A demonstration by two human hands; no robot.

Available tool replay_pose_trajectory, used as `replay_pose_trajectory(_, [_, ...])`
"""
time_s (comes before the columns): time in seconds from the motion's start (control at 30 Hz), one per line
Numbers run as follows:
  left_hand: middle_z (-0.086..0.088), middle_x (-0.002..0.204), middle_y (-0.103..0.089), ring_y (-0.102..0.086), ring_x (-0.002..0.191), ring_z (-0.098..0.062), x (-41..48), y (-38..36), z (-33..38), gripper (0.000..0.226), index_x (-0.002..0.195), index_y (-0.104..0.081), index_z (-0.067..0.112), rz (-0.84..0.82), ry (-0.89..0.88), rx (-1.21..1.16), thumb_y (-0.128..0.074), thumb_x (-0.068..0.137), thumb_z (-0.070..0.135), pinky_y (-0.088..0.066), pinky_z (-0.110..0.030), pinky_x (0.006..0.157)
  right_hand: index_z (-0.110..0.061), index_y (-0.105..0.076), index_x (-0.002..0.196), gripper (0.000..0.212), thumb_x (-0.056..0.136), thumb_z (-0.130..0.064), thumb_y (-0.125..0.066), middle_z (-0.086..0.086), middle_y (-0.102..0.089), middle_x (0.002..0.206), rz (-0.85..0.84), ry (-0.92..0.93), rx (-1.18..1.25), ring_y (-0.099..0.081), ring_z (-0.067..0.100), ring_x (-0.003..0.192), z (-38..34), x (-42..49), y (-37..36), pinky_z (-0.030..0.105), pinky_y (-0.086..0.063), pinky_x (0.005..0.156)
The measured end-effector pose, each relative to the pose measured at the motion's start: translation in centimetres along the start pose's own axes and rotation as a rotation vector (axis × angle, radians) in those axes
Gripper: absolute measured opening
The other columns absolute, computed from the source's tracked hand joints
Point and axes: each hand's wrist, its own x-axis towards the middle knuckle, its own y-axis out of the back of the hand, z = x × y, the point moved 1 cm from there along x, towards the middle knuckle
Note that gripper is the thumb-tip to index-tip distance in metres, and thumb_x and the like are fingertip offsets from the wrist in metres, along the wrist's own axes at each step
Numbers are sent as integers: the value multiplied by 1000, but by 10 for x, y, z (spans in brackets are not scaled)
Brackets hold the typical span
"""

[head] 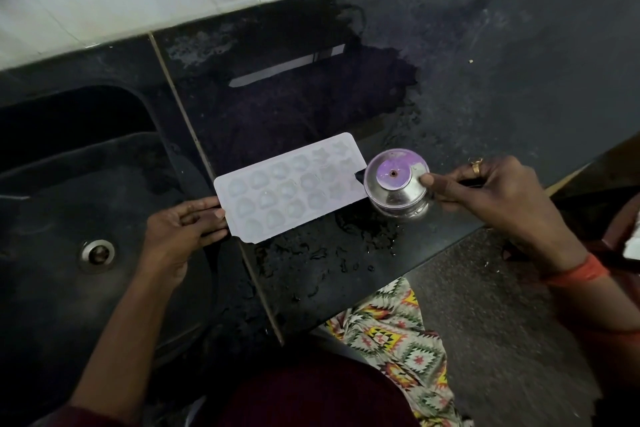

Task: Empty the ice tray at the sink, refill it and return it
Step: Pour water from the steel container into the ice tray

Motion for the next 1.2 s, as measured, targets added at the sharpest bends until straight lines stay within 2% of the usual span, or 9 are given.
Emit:
replay_pose_trajectory(0.2, [-9,89,-78,-76,78,-19,-1,-1,0,18,96,-73,10,7,-4,-5,-73,83,-3,-59,-20,63,-34,-79,73,32,75,-65,-69,-15,-72,63,-4,21,-17,-68,-3,63,0,1,1,2,-42,57])
replay_pose_trajectory(0.43, [-10,92,-78,-76,83,-22,-1,1,0,19,99,-74,10,-4,0,-3,-74,83,1,-59,-21,65,-34,-79,73,34,75,-67,-68,-15,-73,63,-18,21,-32,-70,2,65,0,2,0,5,-44,57])
replay_pose_trajectory(0.7, [-9,91,-78,-76,81,-20,-2,0,0,18,98,-74,11,-2,-2,-3,-74,83,0,-59,-21,64,-33,-79,73,32,76,-63,-70,-15,-73,64,-31,27,-14,-68,-5,64,0,3,-2,2,-42,58])
replay_pose_trajectory(0.93, [-9,88,-78,-76,79,-18,-4,0,0,18,97,-74,12,-5,-8,-11,-72,85,-1,-59,-20,64,-28,-81,77,28,76,-56,-74,-14,-76,70,-62,13,101,-73,-2,69,0,6,-4,0,-43,62])
replay_pose_trajectory(1.2, [-12,92,-78,-76,84,-21,-4,3,-3,21,103,-73,8,-8,6,-34,-74,83,0,-59,-21,63,-27,-81,77,29,77,-55,-75,-14,-76,73,-64,33,118,-73,0,69,-7,14,-7,1,-46,63])
